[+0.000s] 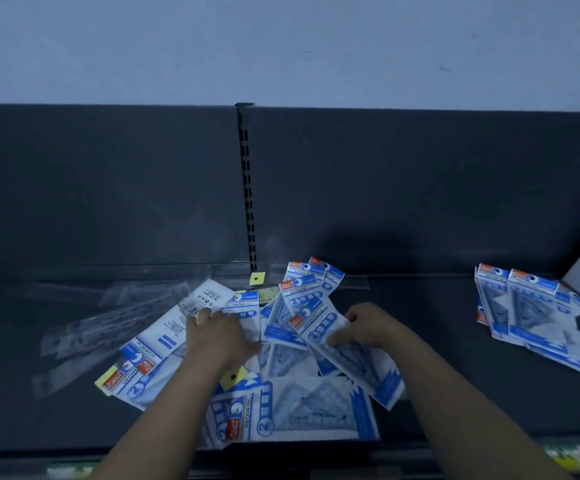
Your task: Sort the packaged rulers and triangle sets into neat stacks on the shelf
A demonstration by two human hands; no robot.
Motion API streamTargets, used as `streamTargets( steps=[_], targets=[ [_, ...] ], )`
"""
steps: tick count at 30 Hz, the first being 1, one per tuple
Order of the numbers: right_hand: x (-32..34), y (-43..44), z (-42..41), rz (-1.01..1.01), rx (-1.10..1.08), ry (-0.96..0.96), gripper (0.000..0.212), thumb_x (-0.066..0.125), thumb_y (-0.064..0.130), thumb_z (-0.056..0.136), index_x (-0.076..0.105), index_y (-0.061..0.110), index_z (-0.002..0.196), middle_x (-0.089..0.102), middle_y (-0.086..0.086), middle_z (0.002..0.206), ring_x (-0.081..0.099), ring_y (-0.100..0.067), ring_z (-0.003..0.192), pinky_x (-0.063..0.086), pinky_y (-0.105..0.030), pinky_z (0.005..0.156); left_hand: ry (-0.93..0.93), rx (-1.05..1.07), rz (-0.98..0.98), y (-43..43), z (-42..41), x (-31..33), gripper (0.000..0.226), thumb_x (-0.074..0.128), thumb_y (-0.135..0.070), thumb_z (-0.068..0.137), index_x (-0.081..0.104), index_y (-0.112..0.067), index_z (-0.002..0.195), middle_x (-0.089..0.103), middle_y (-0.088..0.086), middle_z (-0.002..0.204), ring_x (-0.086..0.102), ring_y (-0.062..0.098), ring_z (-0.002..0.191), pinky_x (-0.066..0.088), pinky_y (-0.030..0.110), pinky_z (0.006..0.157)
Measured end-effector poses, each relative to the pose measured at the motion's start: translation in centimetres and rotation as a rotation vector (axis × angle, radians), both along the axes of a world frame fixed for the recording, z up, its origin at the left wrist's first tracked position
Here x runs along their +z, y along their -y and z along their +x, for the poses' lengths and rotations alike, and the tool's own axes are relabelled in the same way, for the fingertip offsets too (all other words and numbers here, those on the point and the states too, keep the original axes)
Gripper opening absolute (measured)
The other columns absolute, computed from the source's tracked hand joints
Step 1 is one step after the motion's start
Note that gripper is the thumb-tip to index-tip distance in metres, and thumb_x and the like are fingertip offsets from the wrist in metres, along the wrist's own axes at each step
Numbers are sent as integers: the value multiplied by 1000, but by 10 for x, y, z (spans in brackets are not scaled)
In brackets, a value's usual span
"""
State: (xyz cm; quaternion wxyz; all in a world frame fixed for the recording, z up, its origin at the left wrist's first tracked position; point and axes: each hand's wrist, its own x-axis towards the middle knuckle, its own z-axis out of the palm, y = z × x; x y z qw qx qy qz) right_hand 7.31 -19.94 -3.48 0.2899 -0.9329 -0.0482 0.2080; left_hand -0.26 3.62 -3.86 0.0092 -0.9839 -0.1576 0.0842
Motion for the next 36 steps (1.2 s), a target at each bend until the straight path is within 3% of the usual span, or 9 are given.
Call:
streamTargets(
  steps=[3,6,11,16,19,21,25,31,36],
  targets=[
    [-2,5,-1,187,-157,63,19,81,22,72,66,12,77,67,-6,86,62,-15,76,46,-25,66,33,-84,25,0,1,6,39,52,-56,86,63,-23,105,63,2,116,50,23,118,30,37,102],
    [0,9,-5,482,-332,67,16,72,10,81,72,6,97,70,-8,97,65,-19,83,50,-27,71,216,-56,-133,2,3,5,23,50,-37,89,56,-18,77,68,7,92,62,27,91,41,32,80],
    [4,17,-7,569,-437,77,12,64,9,87,67,13,77,68,-5,83,63,-16,74,48,-21,61,534,-51,-539,21,16,9,28,41,-12,93,42,-9,65,48,8,63,43,27,60,26,31,51],
    [-6,20,-8,573,-529,106,16,69,9,82,67,10,67,71,-16,84,67,-26,75,54,-35,70,190,-118,-588,37,44,-5,40,41,-37,98,62,-6,84,60,8,82,56,23,76,45,28,70],
    [-5,20,-6,579,-551,112,11,72,9,80,66,7,71,70,-18,85,68,-31,78,57,-41,71,230,-93,-612,37,53,-5,29,61,-26,88,60,-11,113,54,10,118,59,26,99,51,30,85],
    [-2,20,-4,573,-539,133,11,73,8,79,62,7,79,69,-14,87,67,-29,80,55,-37,68,254,-49,-672,40,54,-7,58,78,-20,72,50,-13,122,50,8,119,57,28,108,48,29,84],
    [3,22,0,659,-537,160,13,69,1,81,61,12,82,67,-10,90,65,-24,82,54,-31,70,212,46,-841,45,59,-7,61,86,-17,64,51,-4,113,64,12,112,60,26,100,47,28,75],
    [-4,15,1,748,-548,82,14,66,-1,83,69,12,78,70,-12,90,66,-25,82,55,-37,78,193,25,-664,25,60,5,30,72,-26,80,60,-10,103,66,10,107,61,27,94,48,31,77],
    [-7,-2,4,713,-516,4,9,66,9,86,67,14,78,69,-9,88,65,-21,80,52,-27,68,124,-6,-586,15,59,5,25,71,-28,77,57,-12,90,65,8,96,61,25,85,42,27,66]
  ],
)
